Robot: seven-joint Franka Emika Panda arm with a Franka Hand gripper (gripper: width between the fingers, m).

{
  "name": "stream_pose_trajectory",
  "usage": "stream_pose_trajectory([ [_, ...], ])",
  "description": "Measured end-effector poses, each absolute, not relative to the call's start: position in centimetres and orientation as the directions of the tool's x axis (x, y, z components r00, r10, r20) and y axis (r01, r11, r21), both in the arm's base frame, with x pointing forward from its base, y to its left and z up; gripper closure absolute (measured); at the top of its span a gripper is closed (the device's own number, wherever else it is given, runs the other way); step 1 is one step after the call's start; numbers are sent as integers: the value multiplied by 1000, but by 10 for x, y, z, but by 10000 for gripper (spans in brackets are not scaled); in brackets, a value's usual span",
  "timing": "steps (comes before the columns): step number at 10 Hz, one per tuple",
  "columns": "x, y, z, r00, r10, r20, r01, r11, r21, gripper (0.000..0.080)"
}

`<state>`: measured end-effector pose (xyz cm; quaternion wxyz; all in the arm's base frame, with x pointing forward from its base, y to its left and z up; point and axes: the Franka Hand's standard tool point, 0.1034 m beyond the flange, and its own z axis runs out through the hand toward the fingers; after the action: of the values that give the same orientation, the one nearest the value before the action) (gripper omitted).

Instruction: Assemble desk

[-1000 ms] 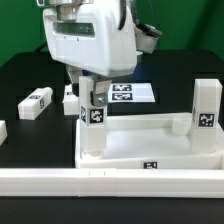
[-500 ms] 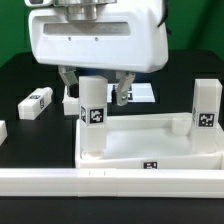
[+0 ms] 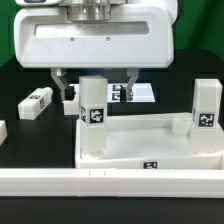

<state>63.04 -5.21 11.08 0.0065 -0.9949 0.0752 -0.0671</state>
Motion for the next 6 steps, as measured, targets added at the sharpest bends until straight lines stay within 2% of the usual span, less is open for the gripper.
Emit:
stream_pose_trajectory([
  [3, 631, -53, 112, 987, 93, 134, 91, -996, 19, 150],
  [4, 631, -54, 112, 984, 118, 133, 116, -993, 22, 276],
  [5, 631, -54, 111, 984, 118, 133, 116, -993, 22, 276],
  [6, 630, -54, 111, 984, 116, 132, 114, -993, 22, 420],
])
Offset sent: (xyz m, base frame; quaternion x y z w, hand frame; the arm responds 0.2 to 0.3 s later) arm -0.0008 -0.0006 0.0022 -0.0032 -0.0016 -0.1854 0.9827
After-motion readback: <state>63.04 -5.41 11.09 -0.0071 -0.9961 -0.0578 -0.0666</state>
